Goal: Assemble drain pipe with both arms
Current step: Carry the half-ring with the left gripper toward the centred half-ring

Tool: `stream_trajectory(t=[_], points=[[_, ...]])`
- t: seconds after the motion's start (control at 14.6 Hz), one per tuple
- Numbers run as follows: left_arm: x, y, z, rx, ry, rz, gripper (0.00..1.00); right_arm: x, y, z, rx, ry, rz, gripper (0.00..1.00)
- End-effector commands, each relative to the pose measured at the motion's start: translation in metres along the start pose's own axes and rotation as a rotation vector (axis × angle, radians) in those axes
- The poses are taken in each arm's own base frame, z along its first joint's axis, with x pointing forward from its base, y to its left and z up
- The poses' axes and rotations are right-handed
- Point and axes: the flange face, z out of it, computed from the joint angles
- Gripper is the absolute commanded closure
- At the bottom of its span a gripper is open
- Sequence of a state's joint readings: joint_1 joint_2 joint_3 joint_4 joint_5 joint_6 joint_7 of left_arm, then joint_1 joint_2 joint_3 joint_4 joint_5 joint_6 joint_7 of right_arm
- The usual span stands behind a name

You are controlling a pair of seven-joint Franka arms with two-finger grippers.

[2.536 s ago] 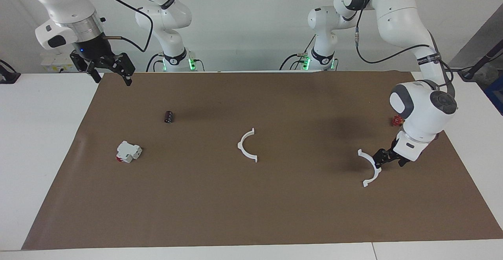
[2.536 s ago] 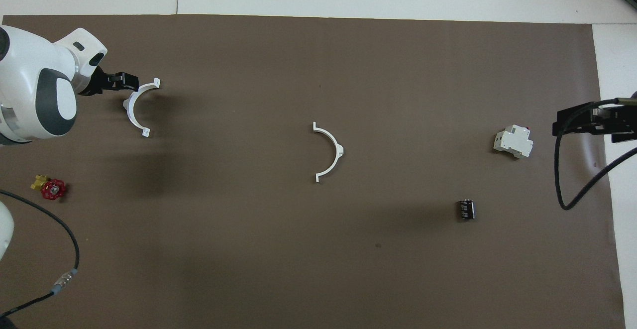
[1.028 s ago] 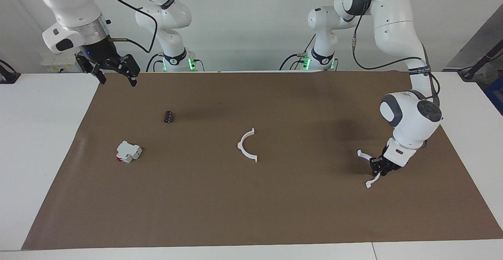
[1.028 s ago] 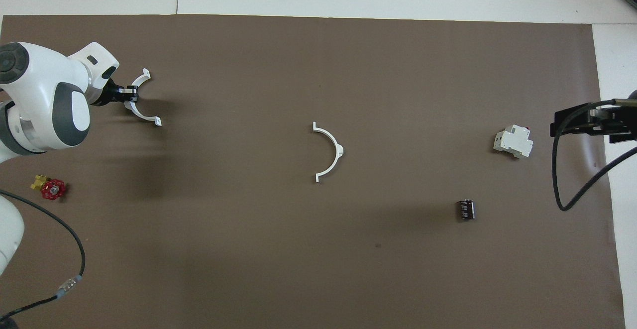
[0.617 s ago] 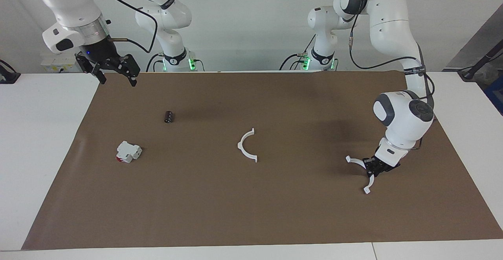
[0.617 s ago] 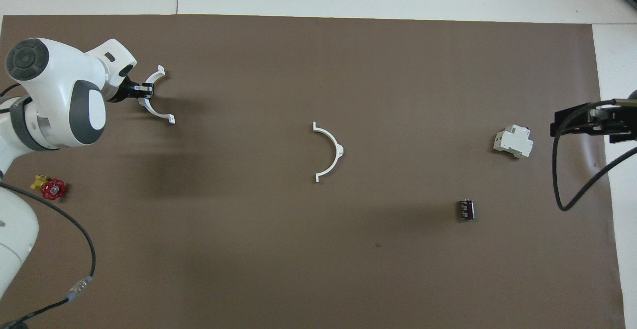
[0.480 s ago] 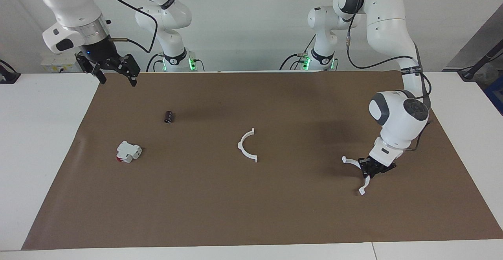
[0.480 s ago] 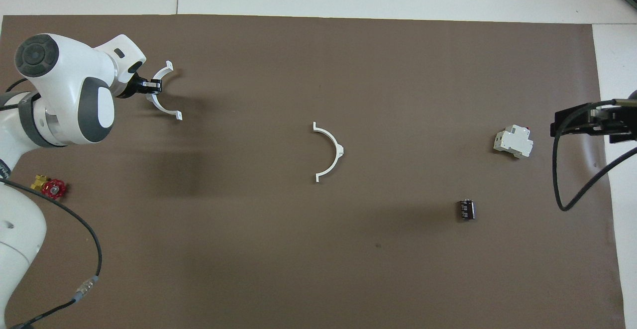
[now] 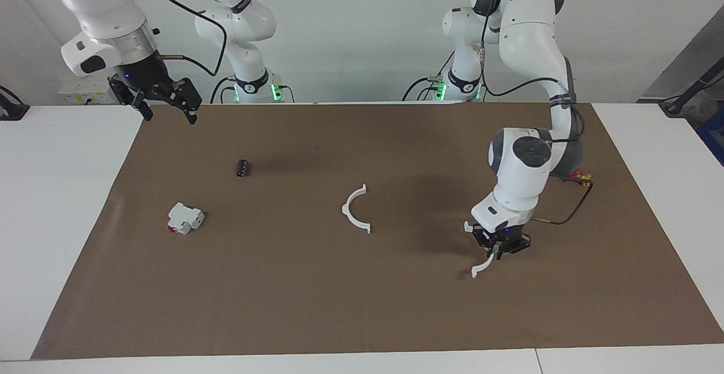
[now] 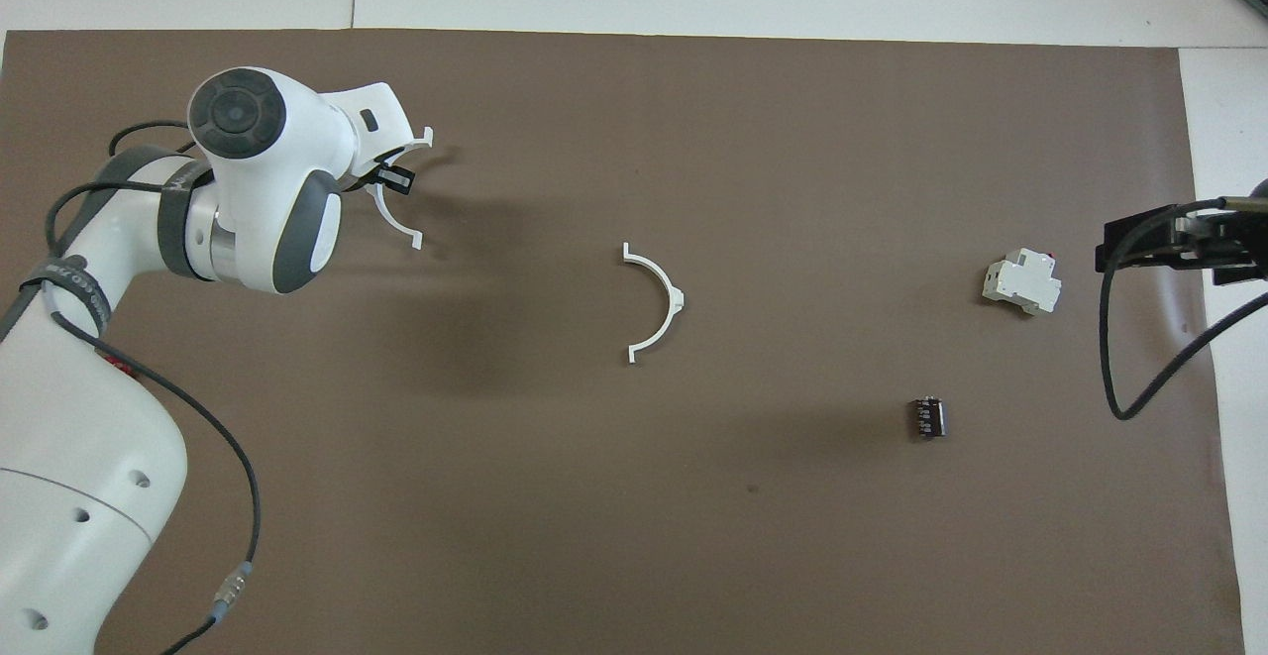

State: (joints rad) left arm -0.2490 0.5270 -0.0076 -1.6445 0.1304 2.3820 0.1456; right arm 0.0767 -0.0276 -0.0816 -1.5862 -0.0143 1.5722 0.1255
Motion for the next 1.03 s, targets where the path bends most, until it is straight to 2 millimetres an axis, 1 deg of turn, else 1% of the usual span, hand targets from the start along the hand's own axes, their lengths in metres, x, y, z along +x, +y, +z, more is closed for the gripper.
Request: stream_trajectory(t=[0.0, 0.21, 0.48, 0.62, 0.69, 0.75, 0.82, 0.96], points=[[0.007, 0.052, -0.008, 0.002, -0.011, 0.110, 1.00, -0.006, 0.002, -0.001, 0.019, -0.008, -0.012, 0.00], [0.005, 0.113, -0.012, -0.023, -0.058, 0.177, 1.00, -0.006, 0.001, -0.001, 0.019, -0.008, -0.014, 0.00], [-0.010, 0.167, -0.010, -0.036, -0.084, 0.167, 1.00, -0.006, 0.002, -0.001, 0.019, -0.008, -0.012, 0.00], [-0.019, 0.181, -0.008, -0.037, -0.094, 0.127, 1.00, -0.006, 0.002, -0.001, 0.019, -0.008, -0.012, 0.00], [-0.024, 0.194, -0.009, -0.039, -0.100, 0.133, 1.00, -0.006, 0.002, -0.001, 0.019, -0.008, -0.012, 0.00], [-0.027, 0.202, -0.009, -0.041, -0.105, 0.127, 1.00, -0.006, 0.002, -0.001, 0.019, -0.008, -0.012, 0.00], [-0.028, 0.204, -0.009, -0.040, -0.106, 0.105, 1.00, -0.006, 0.002, -0.001, 0.019, -0.008, -0.012, 0.00], [-0.030, 0.216, -0.011, -0.040, -0.106, 0.092, 1.00, -0.006, 0.002, -0.001, 0.019, -0.008, -0.012, 0.00]])
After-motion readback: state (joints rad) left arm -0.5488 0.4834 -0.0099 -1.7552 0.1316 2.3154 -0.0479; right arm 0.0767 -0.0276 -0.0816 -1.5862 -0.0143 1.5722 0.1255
